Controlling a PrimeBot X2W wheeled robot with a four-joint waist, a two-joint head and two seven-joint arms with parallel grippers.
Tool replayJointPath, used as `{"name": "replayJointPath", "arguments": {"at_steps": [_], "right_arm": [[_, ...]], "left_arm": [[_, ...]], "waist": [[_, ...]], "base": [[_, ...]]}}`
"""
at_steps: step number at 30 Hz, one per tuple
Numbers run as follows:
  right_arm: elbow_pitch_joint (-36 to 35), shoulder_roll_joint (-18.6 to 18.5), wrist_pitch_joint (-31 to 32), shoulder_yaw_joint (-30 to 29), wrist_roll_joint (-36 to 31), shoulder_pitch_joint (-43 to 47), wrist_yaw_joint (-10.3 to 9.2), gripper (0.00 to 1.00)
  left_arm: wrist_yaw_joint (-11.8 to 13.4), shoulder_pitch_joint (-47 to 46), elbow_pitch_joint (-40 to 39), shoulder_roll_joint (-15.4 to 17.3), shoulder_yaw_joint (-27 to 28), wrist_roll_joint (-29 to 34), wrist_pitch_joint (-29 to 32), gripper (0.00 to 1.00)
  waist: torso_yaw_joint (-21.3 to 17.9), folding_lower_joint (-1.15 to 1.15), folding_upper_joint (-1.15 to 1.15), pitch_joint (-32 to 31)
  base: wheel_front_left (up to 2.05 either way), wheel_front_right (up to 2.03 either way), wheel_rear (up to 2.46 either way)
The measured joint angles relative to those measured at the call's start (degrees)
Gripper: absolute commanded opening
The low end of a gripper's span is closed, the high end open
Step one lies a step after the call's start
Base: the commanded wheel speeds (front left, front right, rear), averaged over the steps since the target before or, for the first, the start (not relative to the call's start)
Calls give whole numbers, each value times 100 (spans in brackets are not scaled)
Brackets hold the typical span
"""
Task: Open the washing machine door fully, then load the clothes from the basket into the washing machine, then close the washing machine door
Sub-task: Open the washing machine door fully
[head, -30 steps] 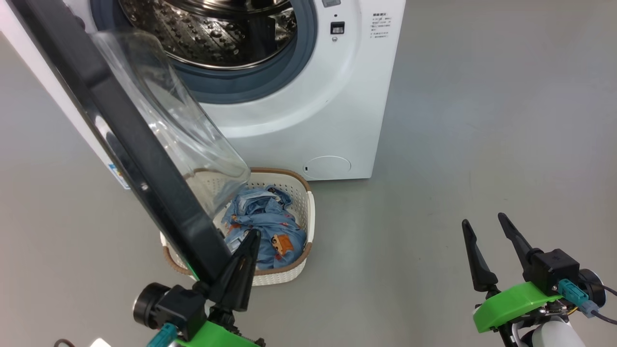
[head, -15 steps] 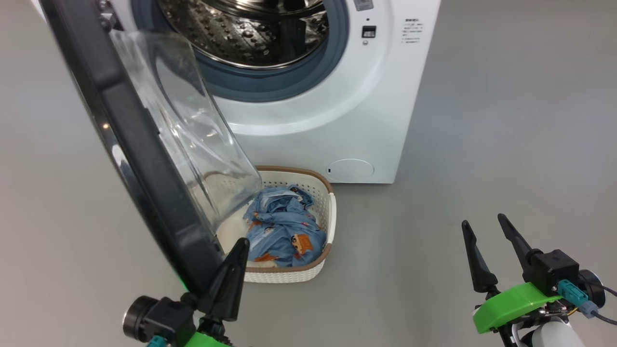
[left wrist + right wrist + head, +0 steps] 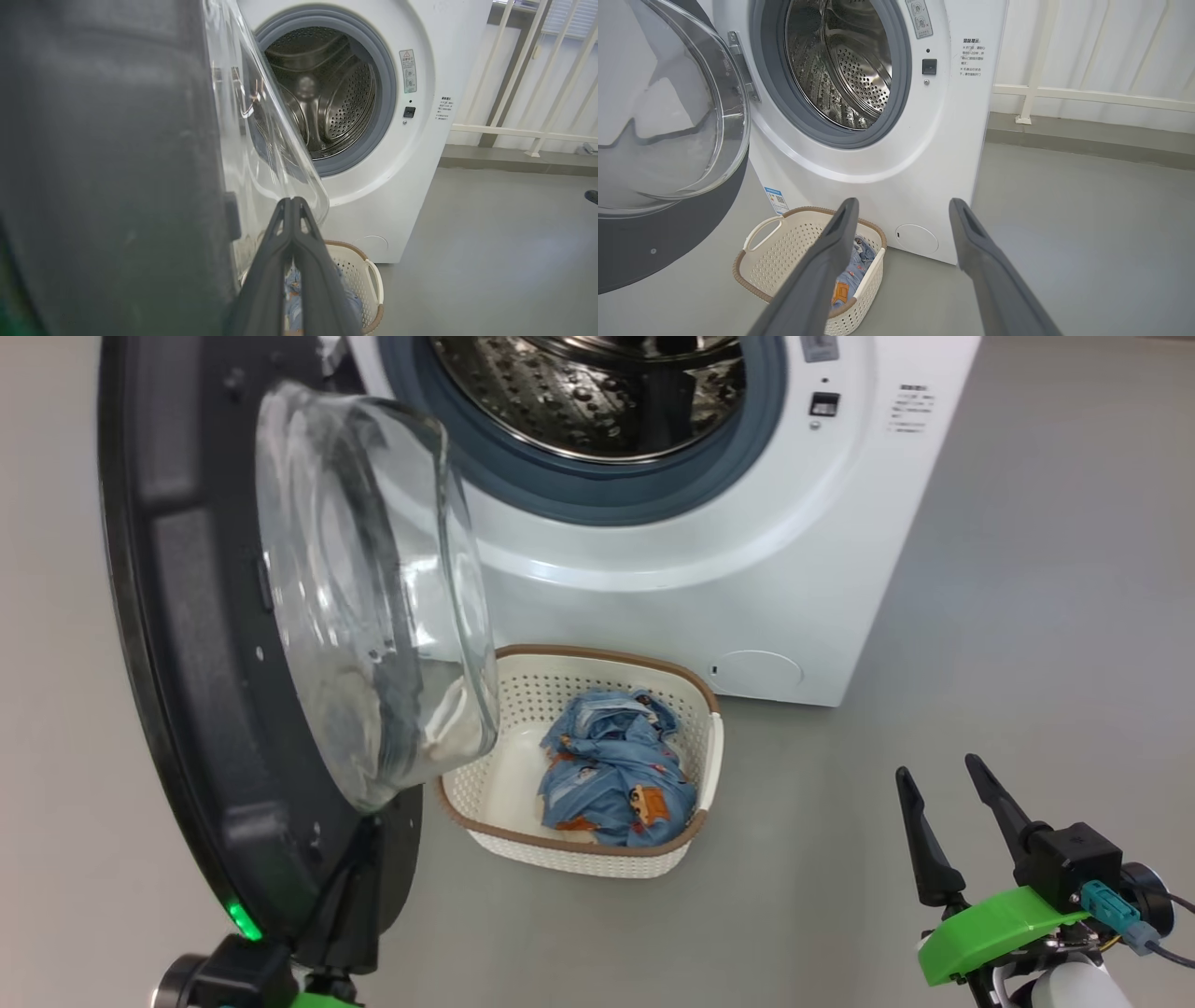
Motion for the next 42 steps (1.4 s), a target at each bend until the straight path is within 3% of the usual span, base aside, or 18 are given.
{"name": "replayJointPath", "arguments": {"at_steps": [10, 19, 30, 42], "right_arm": [[23, 7, 0, 9, 0, 0, 0, 100], [31, -89, 0, 40, 0, -2, 0, 100], [14, -201, 0, 46, -1, -51, 0, 100], [-1, -337, 0, 88, -8, -188, 0, 100]], "left_arm": [[275, 111, 53, -8, 569, -78, 0, 0], [374, -124, 602, -1, 1363, -397, 0, 0], [517, -817, 1263, 254, 2348, -520, 1, 0], [458, -1633, 1969, 542, 3221, -576, 1, 0]], "waist": [[362, 0, 0, -25], [250, 0, 0, 76], [107, 0, 0, 393], [96, 0, 0, 731]], "base": [[0, 0, 0], [0, 0, 0], [0, 0, 0], [0, 0, 0]]}}
